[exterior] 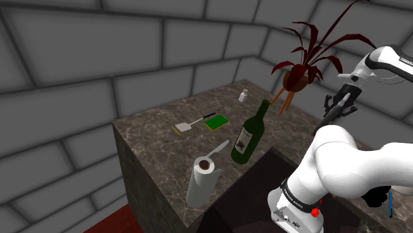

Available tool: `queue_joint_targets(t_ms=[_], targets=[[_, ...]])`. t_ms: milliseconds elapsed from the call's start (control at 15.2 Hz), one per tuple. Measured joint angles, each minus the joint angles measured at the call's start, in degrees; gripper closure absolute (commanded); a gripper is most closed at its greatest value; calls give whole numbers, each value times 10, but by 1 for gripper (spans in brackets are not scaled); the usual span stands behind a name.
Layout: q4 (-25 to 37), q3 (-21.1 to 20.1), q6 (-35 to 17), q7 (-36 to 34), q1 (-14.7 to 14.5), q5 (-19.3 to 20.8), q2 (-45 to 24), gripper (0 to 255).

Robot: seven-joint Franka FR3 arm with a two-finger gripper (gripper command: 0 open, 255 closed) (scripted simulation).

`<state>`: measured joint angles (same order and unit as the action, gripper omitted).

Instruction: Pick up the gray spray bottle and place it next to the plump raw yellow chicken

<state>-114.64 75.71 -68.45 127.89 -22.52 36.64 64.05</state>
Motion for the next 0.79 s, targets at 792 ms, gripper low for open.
queue_joint_targets(t_ms=[792], targets=[[-47, 57, -57, 3, -1, 52, 28, 255]])
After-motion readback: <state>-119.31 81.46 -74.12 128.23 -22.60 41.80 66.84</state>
